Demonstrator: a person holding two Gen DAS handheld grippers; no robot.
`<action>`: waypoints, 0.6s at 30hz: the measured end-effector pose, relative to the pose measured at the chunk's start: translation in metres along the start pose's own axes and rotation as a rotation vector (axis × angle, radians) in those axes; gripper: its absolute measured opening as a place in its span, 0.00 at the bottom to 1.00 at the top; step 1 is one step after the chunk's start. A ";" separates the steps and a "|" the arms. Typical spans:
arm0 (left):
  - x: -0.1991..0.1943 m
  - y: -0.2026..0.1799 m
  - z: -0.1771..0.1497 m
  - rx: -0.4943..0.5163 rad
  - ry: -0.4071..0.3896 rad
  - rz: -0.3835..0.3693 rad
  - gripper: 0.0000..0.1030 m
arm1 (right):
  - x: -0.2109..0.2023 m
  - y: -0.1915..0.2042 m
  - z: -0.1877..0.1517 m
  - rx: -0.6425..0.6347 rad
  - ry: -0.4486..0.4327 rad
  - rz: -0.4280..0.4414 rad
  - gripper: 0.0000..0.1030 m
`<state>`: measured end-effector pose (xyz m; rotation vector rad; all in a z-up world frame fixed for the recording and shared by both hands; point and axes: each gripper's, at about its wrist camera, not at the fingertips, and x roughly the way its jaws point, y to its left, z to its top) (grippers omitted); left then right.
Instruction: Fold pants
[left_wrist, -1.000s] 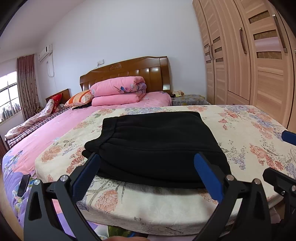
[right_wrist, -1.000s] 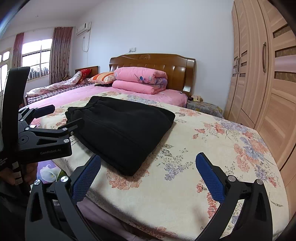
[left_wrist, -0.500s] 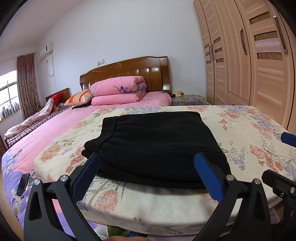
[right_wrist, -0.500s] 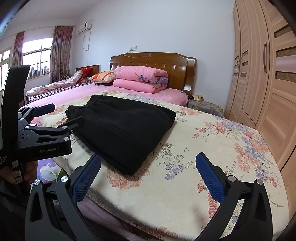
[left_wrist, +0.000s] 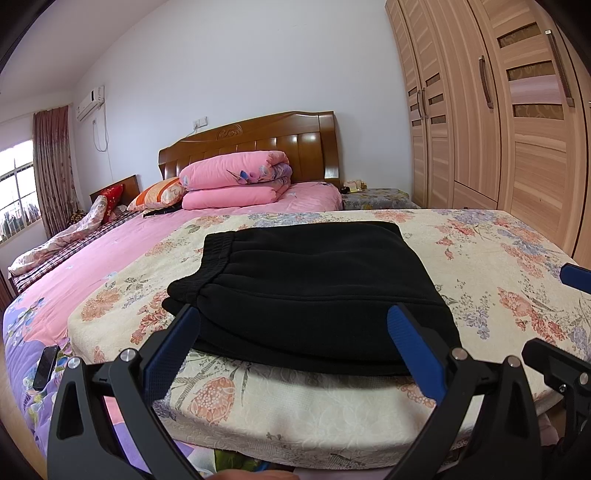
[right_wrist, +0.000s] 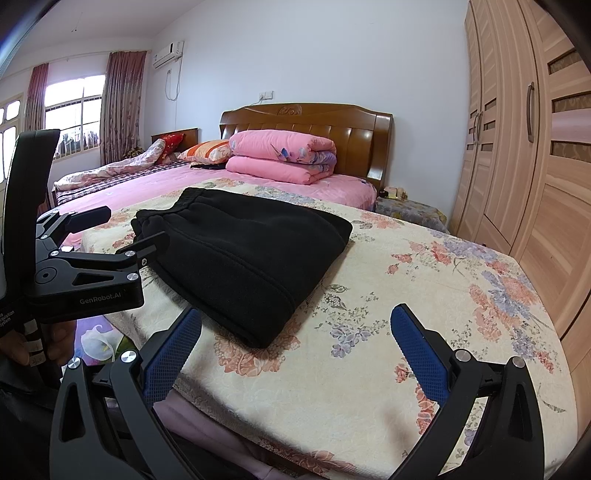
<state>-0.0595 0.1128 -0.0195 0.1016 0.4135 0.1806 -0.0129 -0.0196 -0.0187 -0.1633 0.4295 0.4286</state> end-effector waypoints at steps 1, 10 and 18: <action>0.000 0.000 0.000 0.000 0.000 -0.001 0.99 | 0.001 -0.001 0.000 -0.001 0.001 0.002 0.96; 0.000 0.000 -0.001 0.000 0.002 -0.002 0.99 | 0.002 -0.003 -0.001 -0.003 0.005 0.008 0.96; -0.001 0.001 -0.001 -0.001 -0.002 -0.004 0.99 | 0.002 -0.002 -0.002 -0.003 0.006 0.008 0.96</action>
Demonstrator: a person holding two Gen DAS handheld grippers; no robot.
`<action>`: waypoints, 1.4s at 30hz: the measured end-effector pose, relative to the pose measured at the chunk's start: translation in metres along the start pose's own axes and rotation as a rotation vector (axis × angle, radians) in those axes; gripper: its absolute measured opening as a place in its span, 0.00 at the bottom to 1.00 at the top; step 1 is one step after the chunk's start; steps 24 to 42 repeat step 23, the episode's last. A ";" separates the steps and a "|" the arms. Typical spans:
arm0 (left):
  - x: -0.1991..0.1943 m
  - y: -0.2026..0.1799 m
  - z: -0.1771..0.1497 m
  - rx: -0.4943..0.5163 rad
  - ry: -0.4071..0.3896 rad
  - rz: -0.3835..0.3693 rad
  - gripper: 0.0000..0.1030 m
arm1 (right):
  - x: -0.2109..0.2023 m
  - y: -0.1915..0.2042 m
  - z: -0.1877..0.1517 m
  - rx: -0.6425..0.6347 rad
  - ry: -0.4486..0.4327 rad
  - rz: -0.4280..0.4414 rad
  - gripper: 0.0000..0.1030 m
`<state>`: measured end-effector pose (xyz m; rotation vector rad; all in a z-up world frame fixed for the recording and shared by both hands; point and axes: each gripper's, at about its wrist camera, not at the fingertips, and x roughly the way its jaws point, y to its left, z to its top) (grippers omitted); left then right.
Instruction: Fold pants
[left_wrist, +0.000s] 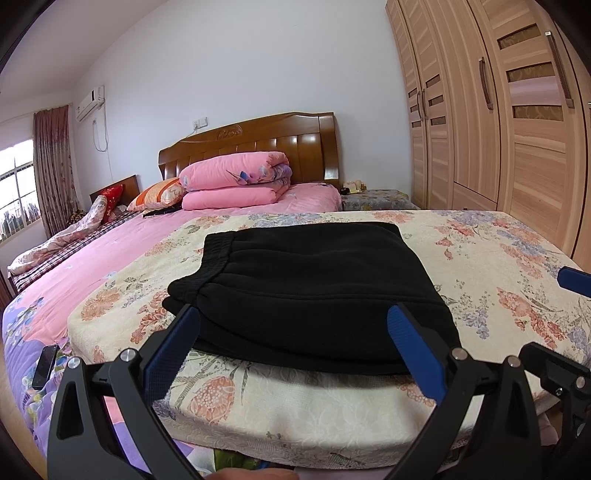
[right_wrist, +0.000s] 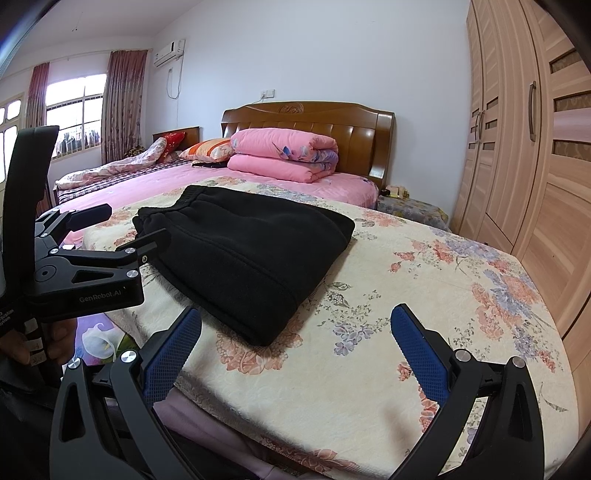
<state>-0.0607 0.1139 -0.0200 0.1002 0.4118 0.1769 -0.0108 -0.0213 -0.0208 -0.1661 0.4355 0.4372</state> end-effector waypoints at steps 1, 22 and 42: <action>0.000 0.000 0.000 0.000 0.000 -0.002 0.99 | 0.000 0.000 0.000 0.000 0.000 0.000 0.96; 0.005 0.007 -0.002 -0.020 0.022 0.008 0.99 | 0.003 -0.004 -0.003 -0.002 0.010 0.016 0.96; 0.005 0.008 -0.002 -0.020 0.024 0.007 0.99 | 0.004 -0.006 -0.002 -0.002 0.011 0.018 0.96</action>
